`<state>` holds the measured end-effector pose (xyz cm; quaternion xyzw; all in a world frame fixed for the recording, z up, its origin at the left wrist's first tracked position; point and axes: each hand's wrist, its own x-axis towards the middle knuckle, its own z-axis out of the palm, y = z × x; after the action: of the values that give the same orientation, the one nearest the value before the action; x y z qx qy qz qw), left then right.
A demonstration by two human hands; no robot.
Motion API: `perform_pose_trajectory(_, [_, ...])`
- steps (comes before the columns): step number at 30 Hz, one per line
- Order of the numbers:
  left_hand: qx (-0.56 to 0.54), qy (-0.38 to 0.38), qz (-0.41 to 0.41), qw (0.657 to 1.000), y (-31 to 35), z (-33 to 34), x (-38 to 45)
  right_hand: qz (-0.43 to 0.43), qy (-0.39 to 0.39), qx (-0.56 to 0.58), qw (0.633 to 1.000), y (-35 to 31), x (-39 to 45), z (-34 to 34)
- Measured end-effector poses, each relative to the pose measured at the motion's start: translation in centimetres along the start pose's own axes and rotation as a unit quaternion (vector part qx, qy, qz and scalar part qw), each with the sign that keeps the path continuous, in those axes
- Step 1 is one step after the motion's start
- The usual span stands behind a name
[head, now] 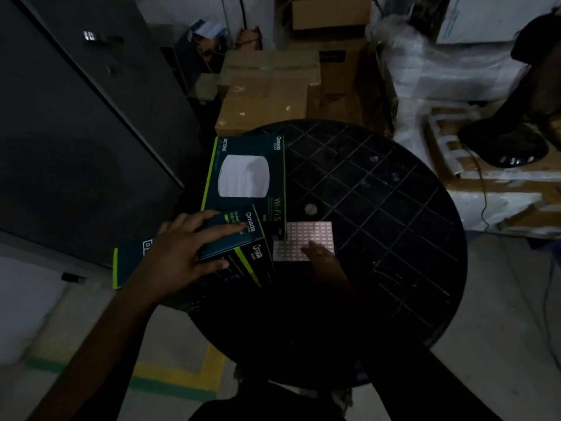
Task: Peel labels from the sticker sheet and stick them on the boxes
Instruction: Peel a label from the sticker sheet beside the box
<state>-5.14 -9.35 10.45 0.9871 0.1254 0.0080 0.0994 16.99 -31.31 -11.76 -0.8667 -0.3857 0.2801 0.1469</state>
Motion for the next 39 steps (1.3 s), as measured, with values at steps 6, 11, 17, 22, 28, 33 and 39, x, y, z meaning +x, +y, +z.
perform_pose_trajectory(6, [-0.004, -0.008, 0.005, 1.0, -0.6, -0.1, 0.5, 0.036, -0.049, -0.138, 0.989, 0.5, -1.4, 3.2])
perform_pose_trajectory(11, [-0.012, -0.012, 0.034, 0.999, 0.7, 0.0, 2.3, 0.062, -0.034, -0.165, 0.984, 1.2, -5.7, 5.0])
perform_pose_trajectory(17, [-0.005, 0.002, 0.096, 0.995, 4.7, 1.2, 4.9, 0.084, -0.007, -0.158, 0.984, 3.4, -11.2, 6.7])
perform_pose_trajectory(22, [-0.013, -0.014, 0.131, 0.991, 8.3, 1.8, 7.0, 0.103, 0.024, -0.139, 0.985, 4.6, -14.3, 7.3])
perform_pose_trajectory(28, [-0.014, -0.007, 0.14, 0.99, 11.0, 2.3, 8.1, 0.178, 0.044, -0.066, 0.981, 5.7, -14.7, 5.9])
perform_pose_trajectory(33, [-0.015, -0.01, 0.134, 0.991, 10.8, 2.2, 8.4, 0.229, 0.07, -0.049, 0.97, 6.5, -14.5, 4.8])
perform_pose_trajectory(39, [-0.011, -0.007, 0.132, 0.991, 10.8, 2.1, 8.4, 0.273, 0.032, -0.008, 0.962, 6.2, -12.0, 3.8])
